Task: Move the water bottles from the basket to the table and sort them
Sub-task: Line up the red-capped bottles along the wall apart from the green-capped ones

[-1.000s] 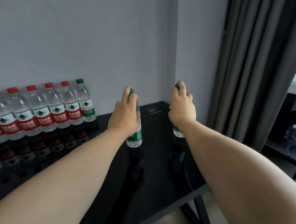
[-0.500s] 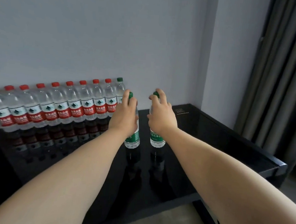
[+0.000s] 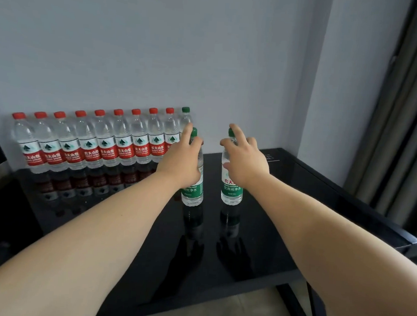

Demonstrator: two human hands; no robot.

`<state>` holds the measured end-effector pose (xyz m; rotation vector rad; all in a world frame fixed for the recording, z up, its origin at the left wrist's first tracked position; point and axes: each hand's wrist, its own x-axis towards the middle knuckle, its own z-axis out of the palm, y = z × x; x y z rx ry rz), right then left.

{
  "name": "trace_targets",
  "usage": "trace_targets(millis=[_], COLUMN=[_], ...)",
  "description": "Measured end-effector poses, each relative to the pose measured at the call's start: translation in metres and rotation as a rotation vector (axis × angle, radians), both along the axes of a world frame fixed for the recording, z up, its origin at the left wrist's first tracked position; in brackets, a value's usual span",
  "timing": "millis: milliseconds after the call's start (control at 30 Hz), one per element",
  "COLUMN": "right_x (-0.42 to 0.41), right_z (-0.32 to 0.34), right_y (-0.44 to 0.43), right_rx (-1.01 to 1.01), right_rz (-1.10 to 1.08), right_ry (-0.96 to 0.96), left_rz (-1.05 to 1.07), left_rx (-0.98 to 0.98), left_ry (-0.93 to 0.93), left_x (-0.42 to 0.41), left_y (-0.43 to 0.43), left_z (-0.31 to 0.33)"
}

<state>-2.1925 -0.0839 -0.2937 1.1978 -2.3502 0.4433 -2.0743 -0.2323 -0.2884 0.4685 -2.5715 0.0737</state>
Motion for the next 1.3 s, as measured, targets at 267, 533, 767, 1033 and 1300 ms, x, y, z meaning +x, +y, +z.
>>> trace_targets(millis=[267, 533, 767, 1033, 1300], right_x=[-0.002, 0.006, -0.009, -0.033, -0.067], right_z=[0.004, 0.001, -0.007, -0.009, -0.009], right_y=[0.002, -0.005, -0.011, -0.039, -0.076], right_rx=[0.040, 0.048, -0.042, -0.049, -0.065], right_rz=[0.006, -0.017, 0.046, 0.027, -0.001], right_ry=[-0.048, -0.111, -0.124, -0.114, -0.119], left_rz=[0.020, -0.016, -0.044, -0.046, -0.046], left_rx=[-0.060, -0.091, -0.039, -0.013, -0.039], left_ry=[0.030, -0.030, 0.036, 0.073, 0.092], left_x=[-0.004, 0.003, -0.008, -0.044, -0.090], left_y=[-0.001, -0.006, -0.008, -0.029, -0.058], left_z=[0.000, 0.007, 0.000, -0.002, -0.006])
